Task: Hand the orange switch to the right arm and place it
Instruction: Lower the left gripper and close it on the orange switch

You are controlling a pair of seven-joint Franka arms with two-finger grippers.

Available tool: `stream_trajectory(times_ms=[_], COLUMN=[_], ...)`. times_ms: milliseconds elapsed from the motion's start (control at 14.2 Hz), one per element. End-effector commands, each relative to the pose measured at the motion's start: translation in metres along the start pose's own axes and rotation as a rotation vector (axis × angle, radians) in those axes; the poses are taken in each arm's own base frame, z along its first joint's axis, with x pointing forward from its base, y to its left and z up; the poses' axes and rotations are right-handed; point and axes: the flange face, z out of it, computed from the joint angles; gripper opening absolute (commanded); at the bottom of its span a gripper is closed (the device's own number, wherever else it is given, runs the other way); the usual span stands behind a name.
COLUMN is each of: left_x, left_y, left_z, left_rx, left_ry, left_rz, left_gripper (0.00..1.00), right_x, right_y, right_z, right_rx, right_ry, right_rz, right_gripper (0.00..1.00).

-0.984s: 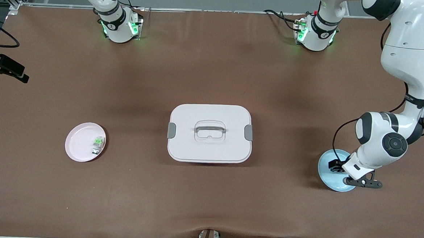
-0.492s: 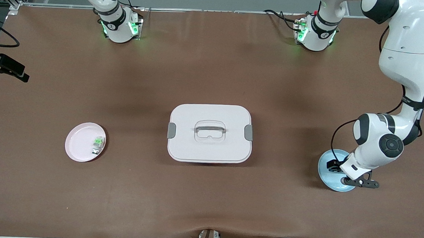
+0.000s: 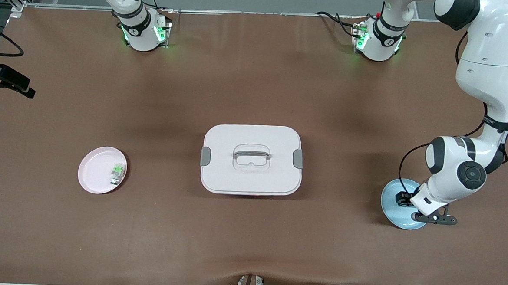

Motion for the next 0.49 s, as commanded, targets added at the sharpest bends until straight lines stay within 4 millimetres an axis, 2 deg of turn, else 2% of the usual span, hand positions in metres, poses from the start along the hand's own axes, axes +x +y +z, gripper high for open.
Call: stream_trajectory(times_ms=[0, 141, 211, 422], left_x=[0.000, 0.000, 0.001, 0.004], left_y=[0.000, 0.002, 0.002, 0.004], left_z=[-0.001, -0.002, -0.005, -0.021], left_rx=[0.003, 0.003, 0.003, 0.005], left_ry=[0.007, 0.008, 0.011, 0.026], left_rz=[0.028, 0.031, 0.032, 0.033], left_gripper=[0.35, 0.08, 0.00, 0.00], right_x=[-0.005, -0.005, -0.005, -0.004], right_y=[-0.002, 0.001, 0.002, 0.006], right_z=[-0.007, -0.007, -0.007, -0.008], right_rx=[-0.003, -0.003, -0.003, -0.004], right_ry=[0.009, 0.009, 0.011, 0.012], right_rz=[0.008, 0.011, 0.012, 0.020], right_gripper=[1.00, 1.00, 1.00, 1.00])
